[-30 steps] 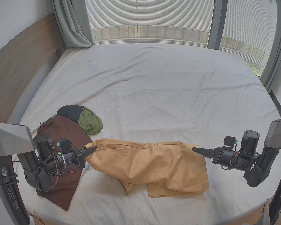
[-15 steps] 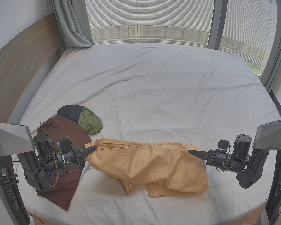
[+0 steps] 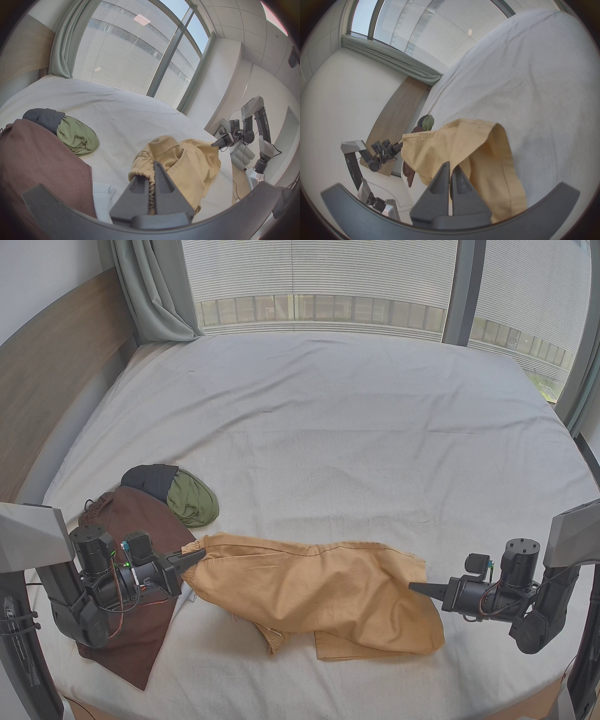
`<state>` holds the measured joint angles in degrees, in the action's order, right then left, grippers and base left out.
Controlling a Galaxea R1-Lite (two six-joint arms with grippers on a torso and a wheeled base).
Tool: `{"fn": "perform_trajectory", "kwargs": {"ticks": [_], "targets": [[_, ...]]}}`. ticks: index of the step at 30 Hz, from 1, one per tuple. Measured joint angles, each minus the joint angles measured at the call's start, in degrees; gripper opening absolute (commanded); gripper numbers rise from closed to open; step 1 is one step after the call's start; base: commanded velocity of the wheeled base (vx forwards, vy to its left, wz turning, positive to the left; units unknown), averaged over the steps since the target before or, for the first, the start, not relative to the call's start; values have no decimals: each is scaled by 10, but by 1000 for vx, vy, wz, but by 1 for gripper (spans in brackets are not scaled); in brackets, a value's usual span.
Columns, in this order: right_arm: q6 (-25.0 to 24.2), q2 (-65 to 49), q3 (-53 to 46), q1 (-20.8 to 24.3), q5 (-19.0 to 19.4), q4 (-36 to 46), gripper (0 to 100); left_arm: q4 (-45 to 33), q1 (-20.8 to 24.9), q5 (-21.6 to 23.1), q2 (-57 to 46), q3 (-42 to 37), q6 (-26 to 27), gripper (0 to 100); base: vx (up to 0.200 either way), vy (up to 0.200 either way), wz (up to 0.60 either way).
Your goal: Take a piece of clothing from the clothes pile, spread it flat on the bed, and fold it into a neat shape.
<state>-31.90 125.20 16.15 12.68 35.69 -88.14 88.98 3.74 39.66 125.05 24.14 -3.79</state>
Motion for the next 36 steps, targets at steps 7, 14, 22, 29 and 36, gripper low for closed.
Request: {"fn": "perform_trajectory", "kwargs": {"ticks": [7,14,22,29,36], "targets": [[57,10,-53,37,2,0,0,0,-6,0,-1,4,-1,0,0,0,0],[155,58,-87,51,5,-1,0,0,-15,3,-2,5,1,0,0,0,0],[203,106,-111,51,5,-2,0,0,-26,6,-1,5,4,0,0,0,0],[200,118,-98,49,6,-2,100,0,-27,6,-1,4,5,0,0,0,0],[186,105,-78,39,7,-2,100,0,-24,6,1,2,10,0,0,0,0]]}}
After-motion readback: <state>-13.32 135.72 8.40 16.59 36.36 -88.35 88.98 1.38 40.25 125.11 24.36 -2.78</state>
